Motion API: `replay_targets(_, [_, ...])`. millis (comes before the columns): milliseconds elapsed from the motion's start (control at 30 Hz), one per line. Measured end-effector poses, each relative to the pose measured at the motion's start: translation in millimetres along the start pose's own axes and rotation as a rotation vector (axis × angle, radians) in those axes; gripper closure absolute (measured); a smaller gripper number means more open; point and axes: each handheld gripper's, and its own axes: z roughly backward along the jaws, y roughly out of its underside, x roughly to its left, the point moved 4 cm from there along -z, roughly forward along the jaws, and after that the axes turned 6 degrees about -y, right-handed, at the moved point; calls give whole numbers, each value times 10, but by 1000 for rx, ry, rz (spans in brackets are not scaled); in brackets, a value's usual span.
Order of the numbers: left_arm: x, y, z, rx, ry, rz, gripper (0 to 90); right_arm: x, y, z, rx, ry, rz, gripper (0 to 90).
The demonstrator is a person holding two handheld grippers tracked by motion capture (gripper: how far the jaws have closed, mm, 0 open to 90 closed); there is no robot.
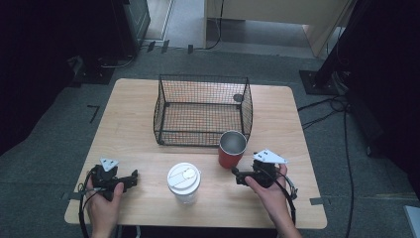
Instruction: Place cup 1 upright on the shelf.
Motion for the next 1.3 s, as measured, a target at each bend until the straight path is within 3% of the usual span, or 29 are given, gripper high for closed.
replay_targets(500, [-5,0,-1,-2,4,-2,0,86,-140,-188,-24,42,31,0])
replay_targets(933, [-6,1,0,-1,7,-9,0,132,-225,-354,-70,42,16,3])
replay_targets(1300, [-9,1,1,-1,9,-11,0,185,-330,-462,-113,86,6,42])
